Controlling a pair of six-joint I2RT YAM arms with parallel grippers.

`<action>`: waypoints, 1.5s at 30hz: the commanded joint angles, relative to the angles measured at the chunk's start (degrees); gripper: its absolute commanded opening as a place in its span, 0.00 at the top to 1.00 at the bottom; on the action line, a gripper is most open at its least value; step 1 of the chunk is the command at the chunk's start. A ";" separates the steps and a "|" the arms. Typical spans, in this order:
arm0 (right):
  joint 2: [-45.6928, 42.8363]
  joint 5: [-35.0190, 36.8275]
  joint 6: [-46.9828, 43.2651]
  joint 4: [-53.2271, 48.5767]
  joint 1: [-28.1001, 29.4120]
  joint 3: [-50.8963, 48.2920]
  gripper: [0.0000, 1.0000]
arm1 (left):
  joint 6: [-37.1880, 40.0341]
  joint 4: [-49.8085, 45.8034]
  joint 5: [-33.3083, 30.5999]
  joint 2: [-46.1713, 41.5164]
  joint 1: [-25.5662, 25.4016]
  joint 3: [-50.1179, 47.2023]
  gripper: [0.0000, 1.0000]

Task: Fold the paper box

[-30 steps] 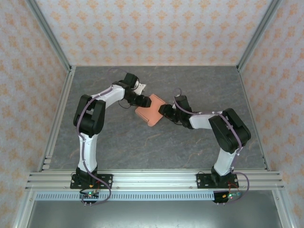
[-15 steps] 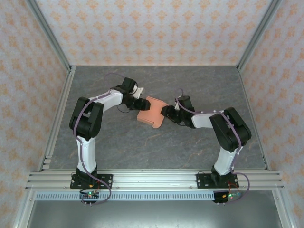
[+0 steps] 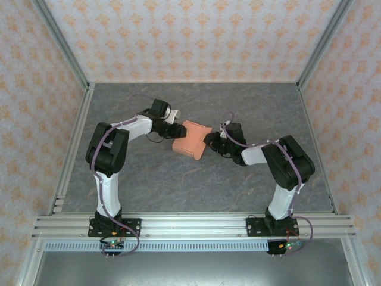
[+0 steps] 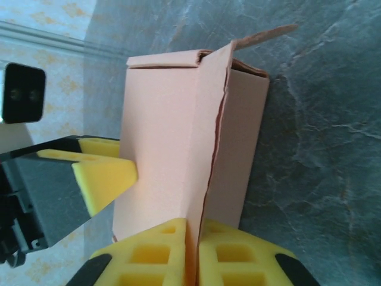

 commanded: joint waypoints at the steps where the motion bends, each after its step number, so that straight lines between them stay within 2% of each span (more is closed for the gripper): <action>1: 2.26 -2.16 4.61 10.16 0.24 -1.81 0.94 | -2.08 0.34 0.63 2.08 0.45 -2.73 0.57; 4: 2.66 -2.34 7.58 15.02 0.28 -2.78 0.98 | -3.32 2.15 2.17 1.46 1.00 -4.17 0.60; 15: -0.26 -1.78 11.07 19.73 1.09 -3.76 0.99 | -4.72 4.30 6.76 1.05 1.12 -5.99 0.59; 19: -3.40 -1.08 10.60 17.64 1.40 -3.63 0.99 | -5.57 5.67 8.85 1.08 1.02 -6.66 0.58; 26: -8.66 0.50 7.05 9.10 2.31 -2.64 0.99 | -4.52 4.27 8.07 0.65 0.77 -6.52 0.53; 37: -10.08 1.43 6.08 5.42 2.98 -1.06 0.99 | -0.93 -1.23 3.79 1.79 -1.35 -3.96 0.48; 45: -11.27 1.95 5.95 4.15 3.27 -0.01 0.99 | -0.81 -1.40 4.32 2.06 -1.80 -3.36 0.45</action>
